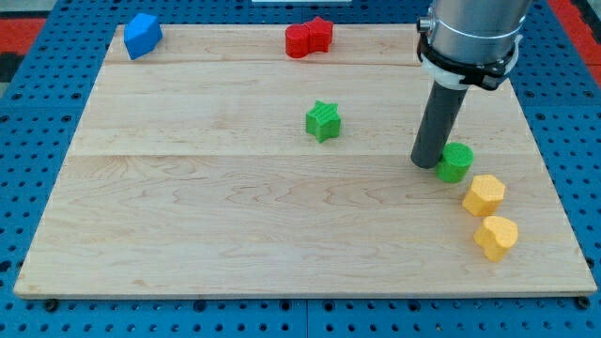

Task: Point your arm at the yellow heart

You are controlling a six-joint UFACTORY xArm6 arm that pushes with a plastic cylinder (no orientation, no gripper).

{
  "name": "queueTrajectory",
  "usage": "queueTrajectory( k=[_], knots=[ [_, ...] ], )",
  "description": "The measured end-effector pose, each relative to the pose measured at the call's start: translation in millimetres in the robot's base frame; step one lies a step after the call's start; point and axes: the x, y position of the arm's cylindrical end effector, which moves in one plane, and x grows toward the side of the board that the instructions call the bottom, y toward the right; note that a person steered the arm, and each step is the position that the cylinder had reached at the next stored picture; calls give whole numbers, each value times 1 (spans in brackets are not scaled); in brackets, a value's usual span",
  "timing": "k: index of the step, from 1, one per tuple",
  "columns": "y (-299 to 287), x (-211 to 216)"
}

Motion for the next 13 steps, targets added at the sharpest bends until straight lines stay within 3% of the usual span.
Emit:
queueTrajectory(
  k=[5, 6, 8, 9, 11, 13],
  knots=[
    [3, -9],
    [-36, 15],
    [-23, 141],
    [-10, 161],
    [49, 161],
    [59, 161]
  ],
)
